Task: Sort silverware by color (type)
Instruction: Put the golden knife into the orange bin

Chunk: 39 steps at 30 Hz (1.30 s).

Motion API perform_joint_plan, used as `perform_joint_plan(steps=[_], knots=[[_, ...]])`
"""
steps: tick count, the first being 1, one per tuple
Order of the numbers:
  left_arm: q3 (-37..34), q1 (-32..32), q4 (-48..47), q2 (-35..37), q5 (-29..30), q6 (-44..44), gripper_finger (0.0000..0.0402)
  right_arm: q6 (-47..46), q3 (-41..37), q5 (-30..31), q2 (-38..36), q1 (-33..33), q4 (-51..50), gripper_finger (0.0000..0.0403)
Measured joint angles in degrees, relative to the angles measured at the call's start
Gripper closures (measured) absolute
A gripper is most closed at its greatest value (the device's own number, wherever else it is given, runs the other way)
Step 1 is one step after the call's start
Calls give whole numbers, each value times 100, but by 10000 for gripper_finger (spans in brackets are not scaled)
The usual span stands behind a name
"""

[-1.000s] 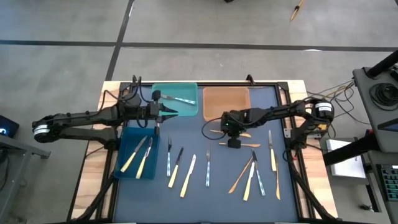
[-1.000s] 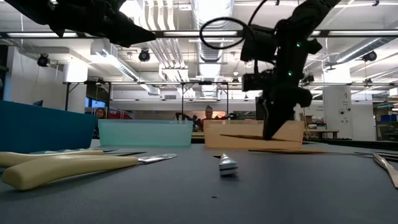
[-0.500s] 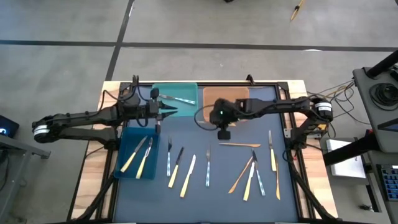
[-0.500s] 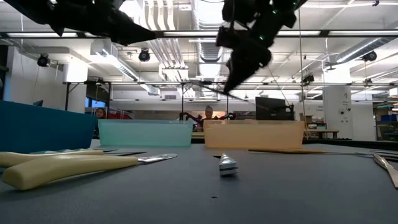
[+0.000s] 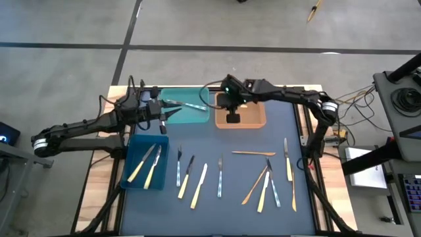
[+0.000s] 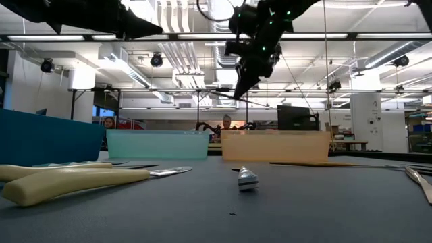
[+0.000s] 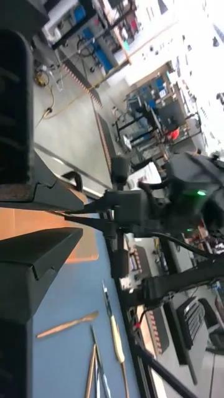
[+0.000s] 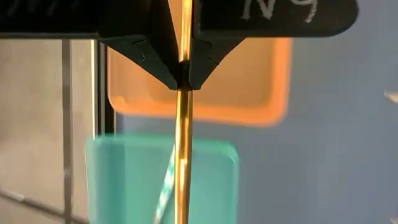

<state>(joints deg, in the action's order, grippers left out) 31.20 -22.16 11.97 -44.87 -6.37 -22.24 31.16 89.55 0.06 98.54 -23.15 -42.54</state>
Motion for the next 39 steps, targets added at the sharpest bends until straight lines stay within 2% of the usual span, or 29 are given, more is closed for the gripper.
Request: perform_joint_plan(steps=[9,14,19,28,39], knots=[[0,-503,-124,106,2,15,365,481,231,-121,456,-945,-1278,390],[0,-644,-127,106,6,40,365,488,231,-556,563,-1240,-1292,390],[0,-646,-37,192,4,177,365,478,222,-547,593,-1267,-1288,390],[0,-646,-43,266,2,531,365,-65,176,-607,593,-1198,-1162,390],[0,-646,-42,261,0,790,365,-107,-555,-628,595,-1198,-330,390]])
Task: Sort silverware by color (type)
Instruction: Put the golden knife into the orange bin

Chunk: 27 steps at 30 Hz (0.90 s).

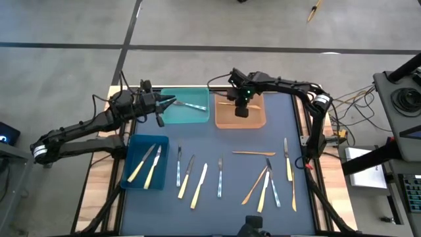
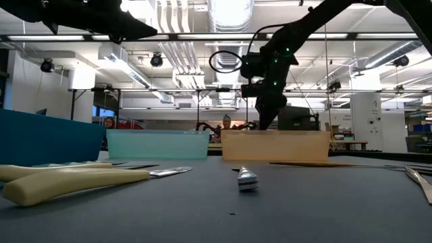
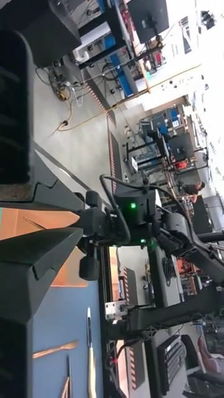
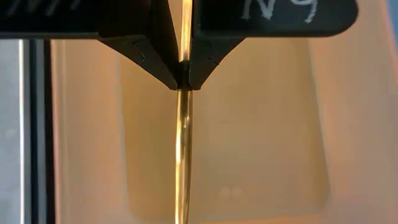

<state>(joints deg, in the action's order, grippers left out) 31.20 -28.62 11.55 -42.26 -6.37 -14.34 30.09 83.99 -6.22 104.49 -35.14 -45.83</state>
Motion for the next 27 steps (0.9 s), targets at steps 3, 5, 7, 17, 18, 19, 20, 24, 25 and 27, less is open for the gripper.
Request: perform_joint_plan(steps=[3,5,7,17,18,19,20,24,25,27], knots=[[0,0,0,-6,0,50,365,-1,-121,2,0,0,85,390],[0,0,0,-13,0,50,365,-20,-161,7,0,0,141,390],[0,0,0,-13,0,50,365,-77,-182,15,0,0,145,390],[0,0,209,-13,0,-153,365,-116,-193,22,0,0,348,390],[0,0,242,-13,0,-173,365,-39,-193,22,0,0,346,390],[0,0,263,-13,0,-214,365,57,-193,22,10,2,346,390],[0,0,266,-13,0,-268,365,121,-193,22,24,1,355,390],[0,0,267,-13,0,-445,365,244,-193,31,190,0,549,390],[0,0,267,-13,1,-466,365,285,-197,35,231,2,564,390],[0,0,269,-13,0,-484,365,355,-200,56,298,3,659,390]])
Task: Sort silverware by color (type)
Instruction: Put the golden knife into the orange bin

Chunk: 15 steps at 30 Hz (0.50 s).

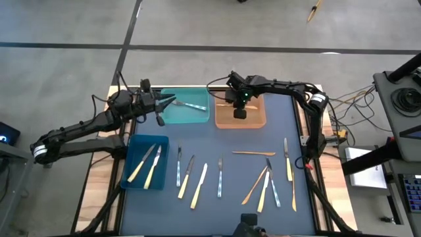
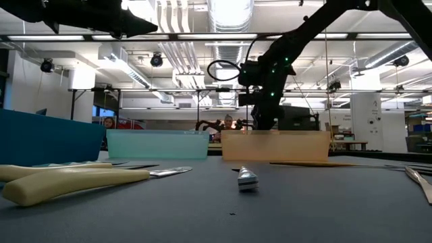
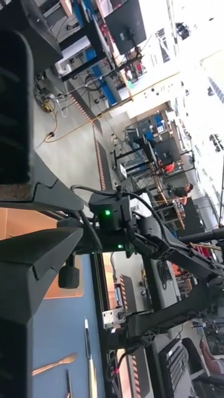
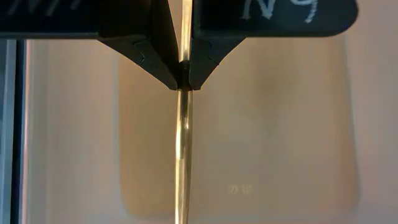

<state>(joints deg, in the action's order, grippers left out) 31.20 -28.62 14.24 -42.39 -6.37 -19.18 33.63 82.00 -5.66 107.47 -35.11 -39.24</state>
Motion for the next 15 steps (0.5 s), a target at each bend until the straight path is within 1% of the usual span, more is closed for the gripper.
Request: perform_joint_plan(steps=[5,10,15], knots=[[0,0,9,0,2,-50,365,82,0,273,117,10,58,390],[-2,0,7,0,24,-159,365,153,0,283,236,10,132,390],[-2,2,9,0,453,-262,365,289,0,480,404,10,191,390]])
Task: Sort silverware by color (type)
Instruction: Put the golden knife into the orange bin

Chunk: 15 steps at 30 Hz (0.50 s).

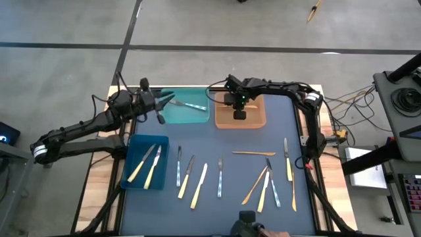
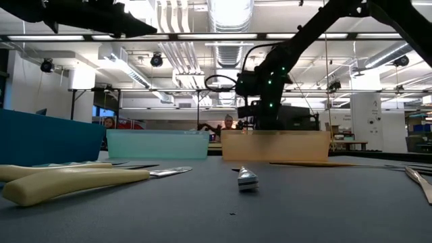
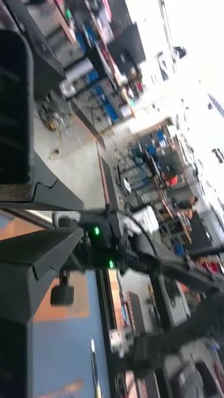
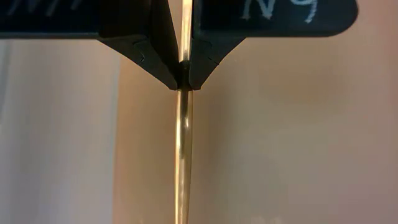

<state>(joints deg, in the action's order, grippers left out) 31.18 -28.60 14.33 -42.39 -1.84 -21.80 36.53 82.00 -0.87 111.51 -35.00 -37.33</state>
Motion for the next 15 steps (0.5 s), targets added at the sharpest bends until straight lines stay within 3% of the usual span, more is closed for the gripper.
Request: perform_joint_plan(steps=[15], knots=[[-4,0,-28,0,287,-5,365,12,2,105,58,0,208,390]])
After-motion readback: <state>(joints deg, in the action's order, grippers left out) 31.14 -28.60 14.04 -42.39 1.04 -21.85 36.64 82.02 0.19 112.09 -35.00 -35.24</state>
